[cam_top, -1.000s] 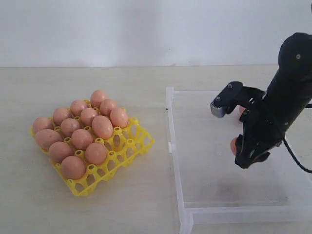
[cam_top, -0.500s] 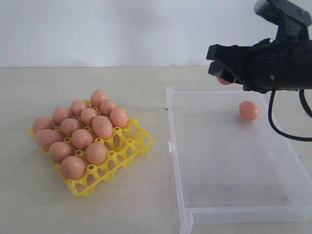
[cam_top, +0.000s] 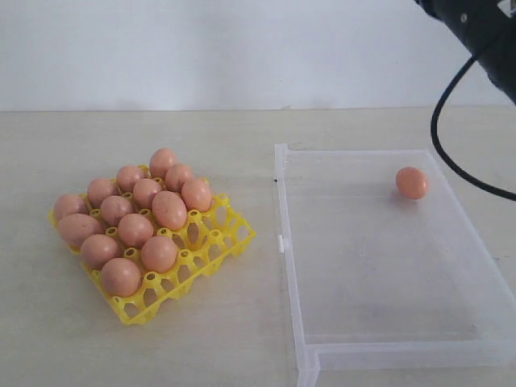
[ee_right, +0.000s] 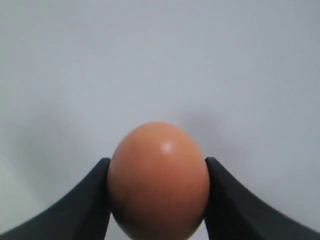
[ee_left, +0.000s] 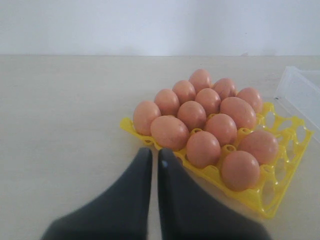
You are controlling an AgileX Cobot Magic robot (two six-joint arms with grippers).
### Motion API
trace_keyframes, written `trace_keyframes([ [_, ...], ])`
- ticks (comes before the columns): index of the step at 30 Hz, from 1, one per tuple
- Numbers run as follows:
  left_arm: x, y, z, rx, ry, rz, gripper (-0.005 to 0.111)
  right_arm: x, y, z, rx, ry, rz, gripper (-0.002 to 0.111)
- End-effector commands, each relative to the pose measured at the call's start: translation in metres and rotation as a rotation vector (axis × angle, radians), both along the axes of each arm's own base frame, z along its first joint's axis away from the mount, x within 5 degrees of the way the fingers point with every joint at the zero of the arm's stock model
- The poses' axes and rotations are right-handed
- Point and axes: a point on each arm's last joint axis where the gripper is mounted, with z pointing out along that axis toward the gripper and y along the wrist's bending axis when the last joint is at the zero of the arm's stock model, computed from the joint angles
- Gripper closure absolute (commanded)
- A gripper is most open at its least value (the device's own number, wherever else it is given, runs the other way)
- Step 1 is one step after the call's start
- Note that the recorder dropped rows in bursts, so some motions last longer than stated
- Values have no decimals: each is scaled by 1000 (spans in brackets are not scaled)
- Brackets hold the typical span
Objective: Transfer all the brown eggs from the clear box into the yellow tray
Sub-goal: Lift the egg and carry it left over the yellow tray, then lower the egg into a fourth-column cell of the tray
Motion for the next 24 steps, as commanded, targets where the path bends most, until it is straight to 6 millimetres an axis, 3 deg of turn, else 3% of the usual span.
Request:
trace_keyframes([
  [1,0,0,0,-4,-3,-5,103,-16,40,12,-268,-90,444,108],
  [6,0,0,0,-4,-3,-5,103,-22,64,-20,-419,11,762,108],
  [11,0,0,0,-4,-3,-5,103,-14,82,-67,-341,128,1019,108],
  [19,0,0,0,-4,-3,-5,103,20,102,-143,-182,431,1204,108],
  [24,0,0,0,-4,-3,-5,103,37,108,-154,-231,445,1201,108],
])
